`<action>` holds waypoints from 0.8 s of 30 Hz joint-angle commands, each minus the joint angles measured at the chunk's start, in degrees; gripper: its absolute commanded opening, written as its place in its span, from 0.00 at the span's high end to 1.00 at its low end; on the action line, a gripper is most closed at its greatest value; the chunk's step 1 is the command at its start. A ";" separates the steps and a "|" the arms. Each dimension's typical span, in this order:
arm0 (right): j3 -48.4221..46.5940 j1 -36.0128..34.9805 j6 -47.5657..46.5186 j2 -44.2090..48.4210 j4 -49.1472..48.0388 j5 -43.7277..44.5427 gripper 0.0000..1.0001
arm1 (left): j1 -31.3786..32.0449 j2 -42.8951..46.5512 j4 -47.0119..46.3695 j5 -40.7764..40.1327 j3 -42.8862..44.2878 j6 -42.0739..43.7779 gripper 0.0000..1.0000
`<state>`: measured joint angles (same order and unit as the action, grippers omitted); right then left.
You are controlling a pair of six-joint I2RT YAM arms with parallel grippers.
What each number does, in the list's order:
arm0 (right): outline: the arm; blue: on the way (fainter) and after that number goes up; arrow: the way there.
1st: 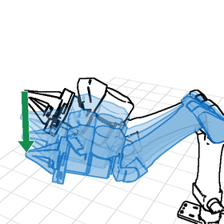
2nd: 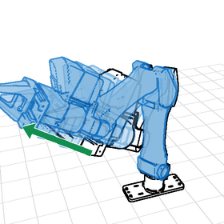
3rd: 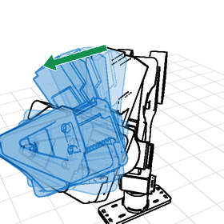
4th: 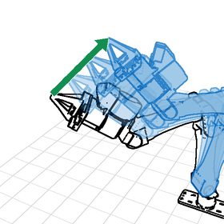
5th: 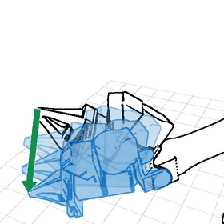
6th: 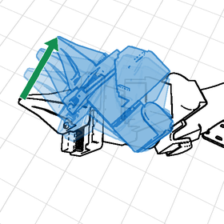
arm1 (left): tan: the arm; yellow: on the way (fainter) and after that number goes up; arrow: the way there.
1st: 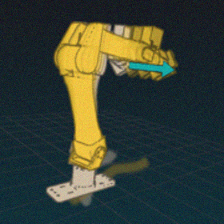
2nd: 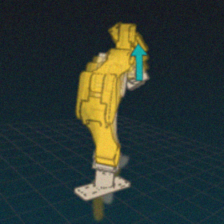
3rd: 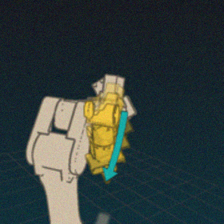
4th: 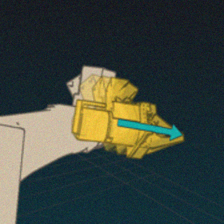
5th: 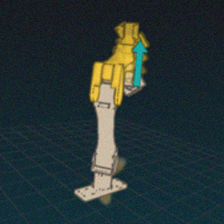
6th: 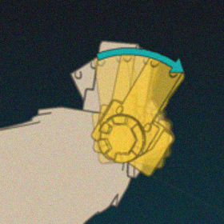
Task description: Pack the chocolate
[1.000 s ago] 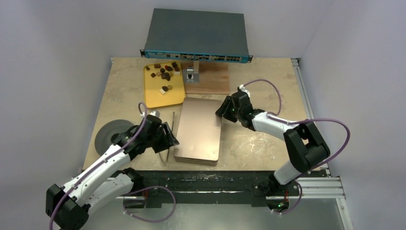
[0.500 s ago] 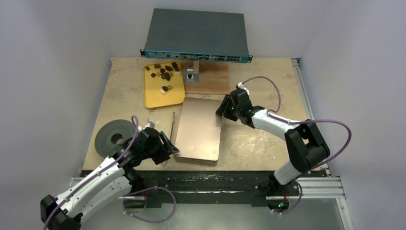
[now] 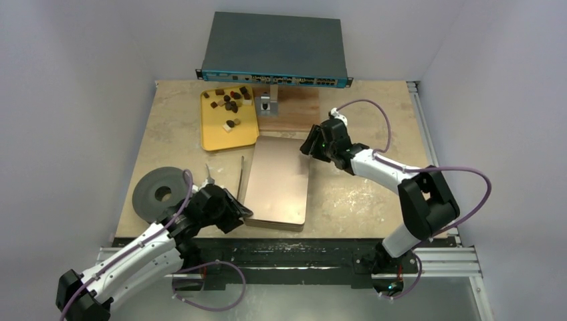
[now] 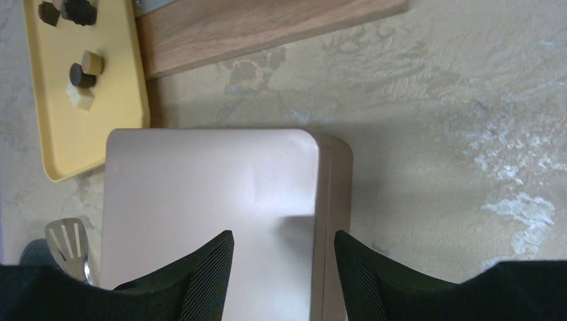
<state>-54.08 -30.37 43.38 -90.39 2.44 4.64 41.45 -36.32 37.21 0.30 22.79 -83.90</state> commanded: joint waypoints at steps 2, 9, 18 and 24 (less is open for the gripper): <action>-5.93 -0.14 -2.07 -3.65 -3.86 1.95 0.45 | 0.47 -0.61 -2.65 -0.64 -1.49 -2.02 0.54; -11.82 0.81 -3.71 -10.78 -3.92 3.40 0.45 | 0.71 -1.70 -2.70 -0.65 -2.60 -2.06 0.58; -14.94 1.28 -6.24 -13.95 -2.53 8.32 0.45 | 1.06 -3.63 -2.41 -0.56 -2.79 -1.27 0.64; -17.47 1.36 -8.37 -16.88 0.00 9.62 0.46 | 1.21 -4.87 -2.76 -0.56 -3.10 -1.00 0.68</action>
<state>-68.73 -29.08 37.65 -106.54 0.43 11.46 42.15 -39.09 32.86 1.10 21.71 -85.10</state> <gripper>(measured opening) 0.548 0.375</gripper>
